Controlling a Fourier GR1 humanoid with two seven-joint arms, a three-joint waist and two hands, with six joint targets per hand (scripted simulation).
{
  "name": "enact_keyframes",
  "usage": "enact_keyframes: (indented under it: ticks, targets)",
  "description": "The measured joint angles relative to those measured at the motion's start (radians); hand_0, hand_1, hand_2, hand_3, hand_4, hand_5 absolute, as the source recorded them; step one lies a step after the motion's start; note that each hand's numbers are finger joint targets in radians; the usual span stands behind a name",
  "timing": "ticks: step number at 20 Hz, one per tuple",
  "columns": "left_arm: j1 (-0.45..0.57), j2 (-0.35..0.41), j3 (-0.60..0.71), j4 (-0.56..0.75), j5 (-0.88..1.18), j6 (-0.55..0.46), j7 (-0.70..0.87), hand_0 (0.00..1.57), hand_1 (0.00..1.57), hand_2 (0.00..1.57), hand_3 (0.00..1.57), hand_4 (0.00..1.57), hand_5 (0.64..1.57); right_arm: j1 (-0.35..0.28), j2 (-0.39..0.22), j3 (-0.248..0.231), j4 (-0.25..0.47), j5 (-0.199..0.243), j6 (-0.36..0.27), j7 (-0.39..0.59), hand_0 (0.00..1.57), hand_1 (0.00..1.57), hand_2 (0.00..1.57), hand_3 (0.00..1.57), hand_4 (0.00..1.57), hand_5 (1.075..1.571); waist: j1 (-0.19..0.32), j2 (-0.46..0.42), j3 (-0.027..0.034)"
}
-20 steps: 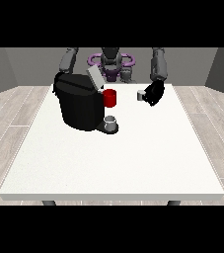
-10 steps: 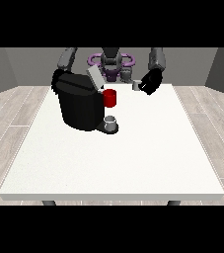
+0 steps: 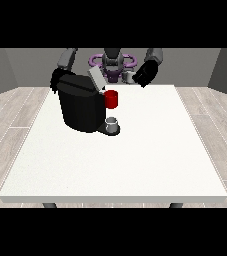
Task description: Insert the coffee pod into the coffee machine and close the lid
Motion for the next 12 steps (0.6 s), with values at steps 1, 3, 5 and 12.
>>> enact_keyframes:
  ticks: [1, 3, 5, 12]
  targets:
    - [-0.029, -0.007, 0.005, -0.006, 0.003, -0.003, 0.023, 1.36, 1.36, 1.40, 1.35, 0.66, 1.571, -0.011, 0.004, -0.001, 0.008, 0.000, -0.003, -0.009, 0.00, 0.00, 0.00, 0.00, 0.19, 1.571, -0.003, 0.012, 0.0000]
    - [-0.064, -0.005, 0.026, -0.012, 0.022, -0.017, 0.040, 1.37, 1.37, 1.41, 1.37, 0.65, 1.571, -0.014, 0.011, 0.000, 0.010, -0.007, 0.003, -0.018, 0.00, 0.00, 0.00, 0.00, 0.21, 1.571, -0.011, 0.021, 0.0000]
    - [-0.095, -0.014, 0.043, -0.021, 0.041, -0.033, 0.074, 1.35, 1.35, 1.43, 1.39, 0.65, 1.571, -0.020, 0.004, -0.007, 0.017, -0.013, 0.009, -0.016, 0.00, 0.00, 0.00, 0.00, 0.24, 1.571, -0.014, 0.023, 0.0003]
    - [-0.177, -0.011, 0.080, -0.016, 0.050, -0.001, 0.117, 1.35, 1.35, 1.41, 1.35, 0.60, 1.571, -0.058, -0.035, -0.022, 0.023, -0.044, 0.077, -0.036, 0.00, 0.00, 0.00, 0.00, 0.12, 1.571, -0.051, 0.085, 0.0001]
